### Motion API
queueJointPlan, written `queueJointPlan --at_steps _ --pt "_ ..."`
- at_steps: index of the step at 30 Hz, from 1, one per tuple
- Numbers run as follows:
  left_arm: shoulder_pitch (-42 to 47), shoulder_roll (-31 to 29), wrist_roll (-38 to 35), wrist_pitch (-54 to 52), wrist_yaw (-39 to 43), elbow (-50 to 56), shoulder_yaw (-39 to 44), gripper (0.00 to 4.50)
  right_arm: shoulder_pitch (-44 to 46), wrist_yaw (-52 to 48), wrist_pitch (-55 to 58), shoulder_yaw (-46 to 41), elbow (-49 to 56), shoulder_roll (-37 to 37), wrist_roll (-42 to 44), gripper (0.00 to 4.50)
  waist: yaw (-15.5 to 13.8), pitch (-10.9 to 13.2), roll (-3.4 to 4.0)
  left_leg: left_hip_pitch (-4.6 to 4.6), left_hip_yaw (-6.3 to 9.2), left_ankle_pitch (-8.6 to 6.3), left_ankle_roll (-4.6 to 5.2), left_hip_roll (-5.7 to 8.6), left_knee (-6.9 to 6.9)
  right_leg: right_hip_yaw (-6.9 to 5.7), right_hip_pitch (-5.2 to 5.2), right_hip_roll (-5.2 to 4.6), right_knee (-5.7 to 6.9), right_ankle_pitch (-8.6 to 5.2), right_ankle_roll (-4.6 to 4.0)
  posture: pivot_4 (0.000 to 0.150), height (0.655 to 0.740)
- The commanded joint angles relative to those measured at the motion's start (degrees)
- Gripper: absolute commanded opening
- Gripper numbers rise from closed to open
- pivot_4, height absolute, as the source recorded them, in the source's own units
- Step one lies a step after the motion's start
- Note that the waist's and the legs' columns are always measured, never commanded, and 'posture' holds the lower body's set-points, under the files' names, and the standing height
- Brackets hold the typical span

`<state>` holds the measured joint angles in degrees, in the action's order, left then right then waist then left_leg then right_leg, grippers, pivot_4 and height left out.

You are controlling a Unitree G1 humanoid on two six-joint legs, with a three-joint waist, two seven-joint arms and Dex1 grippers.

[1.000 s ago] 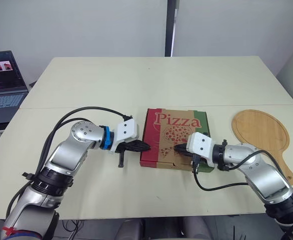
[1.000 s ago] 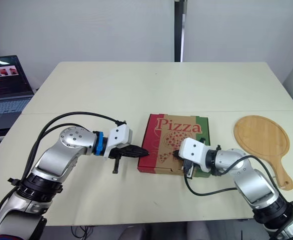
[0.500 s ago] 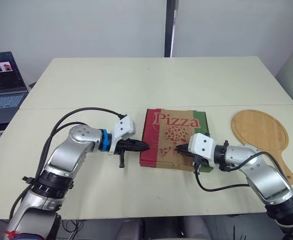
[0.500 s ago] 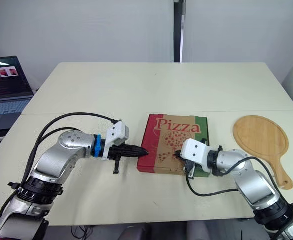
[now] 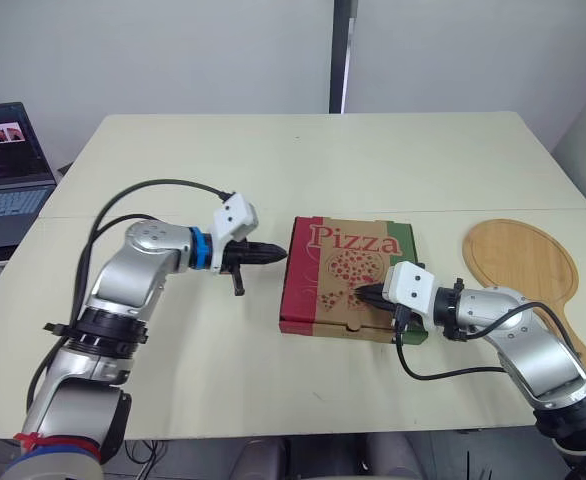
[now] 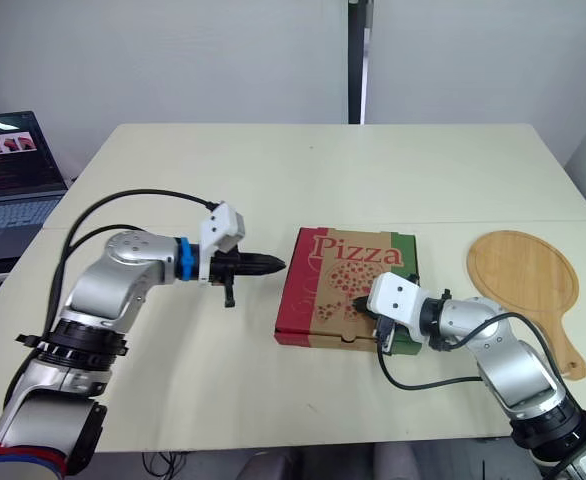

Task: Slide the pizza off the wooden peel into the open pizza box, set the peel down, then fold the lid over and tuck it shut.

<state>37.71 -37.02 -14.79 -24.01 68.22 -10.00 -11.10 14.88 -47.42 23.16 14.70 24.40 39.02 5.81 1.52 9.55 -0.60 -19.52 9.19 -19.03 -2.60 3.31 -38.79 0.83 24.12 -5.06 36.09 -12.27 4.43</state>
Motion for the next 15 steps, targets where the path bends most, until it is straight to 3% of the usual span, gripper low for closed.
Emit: queueJointPlan --at_steps 1,15 --pt "3.4 1.4 2.9 5.3 1.1 -3.9 -1.6 0.00 -0.2 -0.4 0.2 -0.9 1.7 0.3 0.4 0.09 0.0 0.0 -0.01 -0.01 0.00 0.00 0.00 0.00 0.00 0.00 0.00 0.00 0.00 0.00 0.00 0.150 0.7400" --pt "3.6 3.7 8.7 12.6 4.1 -10.5 -5.7 0.00 -0.3 -0.4 0.1 -1.0 1.7 0.5 0.0 0.09 0.0 0.0 0.00 -0.01 0.00 0.00 0.01 0.01 -0.02 0.00 -0.01 0.00 -0.01 0.00 0.00 0.150 0.7400"
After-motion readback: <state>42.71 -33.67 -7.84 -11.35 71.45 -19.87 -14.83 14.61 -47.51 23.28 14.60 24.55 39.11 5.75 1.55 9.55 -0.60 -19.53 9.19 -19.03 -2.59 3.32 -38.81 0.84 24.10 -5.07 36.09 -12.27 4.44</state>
